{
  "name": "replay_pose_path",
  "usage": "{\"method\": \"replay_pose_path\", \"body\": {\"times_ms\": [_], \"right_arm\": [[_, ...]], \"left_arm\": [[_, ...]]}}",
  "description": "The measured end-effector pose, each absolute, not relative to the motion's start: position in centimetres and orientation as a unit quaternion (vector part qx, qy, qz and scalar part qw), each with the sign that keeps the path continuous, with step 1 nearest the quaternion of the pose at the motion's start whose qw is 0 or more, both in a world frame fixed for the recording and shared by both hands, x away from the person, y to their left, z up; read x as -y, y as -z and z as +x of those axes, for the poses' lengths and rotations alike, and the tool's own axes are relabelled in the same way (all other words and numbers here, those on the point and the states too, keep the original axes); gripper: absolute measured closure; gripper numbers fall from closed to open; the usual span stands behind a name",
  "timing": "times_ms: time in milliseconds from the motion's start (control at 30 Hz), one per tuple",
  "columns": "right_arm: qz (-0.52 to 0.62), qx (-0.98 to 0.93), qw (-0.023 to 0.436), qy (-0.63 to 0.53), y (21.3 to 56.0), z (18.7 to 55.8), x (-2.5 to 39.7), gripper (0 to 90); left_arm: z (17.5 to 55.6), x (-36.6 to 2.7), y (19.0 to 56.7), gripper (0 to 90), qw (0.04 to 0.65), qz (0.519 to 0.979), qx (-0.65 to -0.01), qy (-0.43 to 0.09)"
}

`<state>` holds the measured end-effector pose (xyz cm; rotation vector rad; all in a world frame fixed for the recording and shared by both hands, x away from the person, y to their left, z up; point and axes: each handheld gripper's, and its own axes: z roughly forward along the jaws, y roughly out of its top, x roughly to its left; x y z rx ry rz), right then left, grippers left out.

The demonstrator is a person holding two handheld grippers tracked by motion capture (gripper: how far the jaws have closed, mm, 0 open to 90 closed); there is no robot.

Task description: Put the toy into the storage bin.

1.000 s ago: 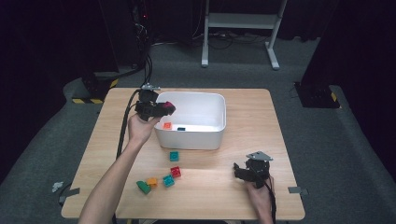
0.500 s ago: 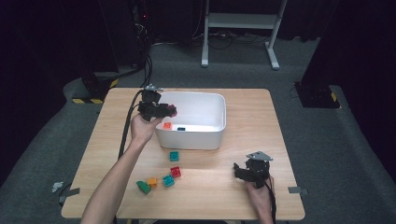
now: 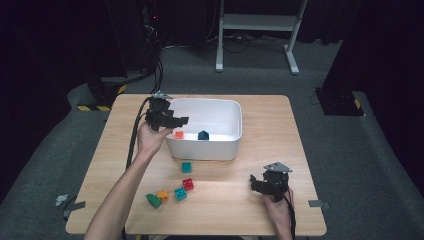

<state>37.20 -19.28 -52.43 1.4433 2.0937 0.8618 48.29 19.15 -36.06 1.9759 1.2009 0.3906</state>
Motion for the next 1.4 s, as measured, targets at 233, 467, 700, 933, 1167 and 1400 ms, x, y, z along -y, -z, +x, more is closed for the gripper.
{"method": "replay_pose_path", "body": {"times_ms": [233, 467, 700, 933, 1167, 1400], "right_arm": [[0.524, -0.76, 0.226, -0.313, 52.4, 37.2, 19.3, 16.6], [0.524, -0.76, 0.226, -0.313, 52.4, 37.2, 19.3, 16.6], [0.524, -0.76, 0.226, -0.313, 52.4, 37.2, 19.3, 16.6], [0.524, -0.76, 0.226, -0.313, 52.4, 37.2, 19.3, 16.6], [0.524, -0.759, 0.226, -0.313, 52.4, 37.2, 19.3, 16.6], [0.524, -0.759, 0.226, -0.313, 52.4, 37.2, 19.3, 16.6]], "left_arm": [[47.3, -20.1, 35.5, 24.7, 0.402, 0.772, -0.468, -0.156], [46.2, -21.0, 34.9, 21.6, 0.406, 0.771, -0.464, -0.159], [45.0, -21.9, 34.2, 22.1, 0.416, 0.768, -0.457, -0.165], [43.2, -23.1, 34.4, 19.3, 0.406, 0.766, -0.466, -0.178], [41.1, -24.6, 34.9, 18.4, 0.412, 0.756, -0.474, -0.183], [38.7, -25.9, 36.0, 16.2, 0.413, 0.75, -0.482, -0.188]]}}
